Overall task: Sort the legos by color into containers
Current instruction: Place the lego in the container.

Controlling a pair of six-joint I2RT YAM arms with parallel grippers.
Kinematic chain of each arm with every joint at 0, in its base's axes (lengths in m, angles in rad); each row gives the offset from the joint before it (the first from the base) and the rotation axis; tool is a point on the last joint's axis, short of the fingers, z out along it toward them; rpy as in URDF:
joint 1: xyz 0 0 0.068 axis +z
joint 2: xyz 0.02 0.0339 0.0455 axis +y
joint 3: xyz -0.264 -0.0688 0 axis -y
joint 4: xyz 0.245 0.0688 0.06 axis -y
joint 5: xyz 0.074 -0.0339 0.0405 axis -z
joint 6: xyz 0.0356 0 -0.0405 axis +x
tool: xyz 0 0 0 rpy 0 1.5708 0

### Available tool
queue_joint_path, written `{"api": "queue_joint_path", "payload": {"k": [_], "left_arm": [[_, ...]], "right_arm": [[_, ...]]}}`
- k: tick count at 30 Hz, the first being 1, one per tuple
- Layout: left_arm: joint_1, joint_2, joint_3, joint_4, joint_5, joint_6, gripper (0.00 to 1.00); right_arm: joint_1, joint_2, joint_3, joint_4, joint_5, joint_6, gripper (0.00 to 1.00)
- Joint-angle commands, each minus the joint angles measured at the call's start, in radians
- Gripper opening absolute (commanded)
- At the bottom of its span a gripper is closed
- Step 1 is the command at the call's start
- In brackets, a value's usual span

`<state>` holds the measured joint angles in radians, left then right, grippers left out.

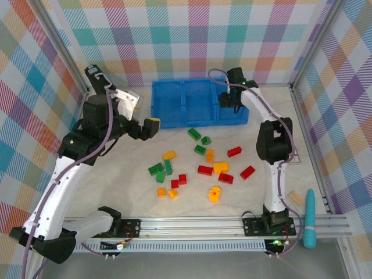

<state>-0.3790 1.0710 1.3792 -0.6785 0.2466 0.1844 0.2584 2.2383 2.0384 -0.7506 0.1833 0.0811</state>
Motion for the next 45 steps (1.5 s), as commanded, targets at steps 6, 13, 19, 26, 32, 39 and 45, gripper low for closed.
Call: {"api": "queue_joint_path", "payload": {"k": [6, 13, 19, 26, 32, 39, 45], "left_arm": [[-0.011, 0.027, 0.037, -0.003, 0.023, 0.023, 1.0], [-0.011, 0.015, 0.033, -0.007, 0.031, 0.022, 1.0], [-0.012, -0.015, 0.021, -0.002, 0.038, 0.02, 1.0], [-0.014, -0.052, 0.004, 0.011, 0.049, 0.01, 1.0], [-0.015, -0.074, -0.022, 0.027, 0.066, 0.005, 1.0], [-0.016, -0.084, -0.022, 0.027, 0.098, -0.007, 1.0], [-0.018, -0.128, -0.046, 0.046, 0.108, -0.011, 1.0]], "right_arm": [[0.002, 0.039, 0.025, -0.01, 0.017, -0.001, 0.62], [0.001, 0.011, 0.039, -0.042, 0.015, -0.017, 0.76], [0.001, -0.056, 0.026, -0.077, -0.017, -0.009, 0.83], [0.008, -0.242, -0.122, -0.12, -0.033, 0.192, 0.81], [0.023, -0.5, -0.442, -0.111, -0.039, 0.632, 0.78], [0.039, -0.734, -0.816, 0.018, -0.08, 1.006, 0.77], [0.046, -0.776, -0.963, 0.053, -0.132, 1.145, 0.76]]}}
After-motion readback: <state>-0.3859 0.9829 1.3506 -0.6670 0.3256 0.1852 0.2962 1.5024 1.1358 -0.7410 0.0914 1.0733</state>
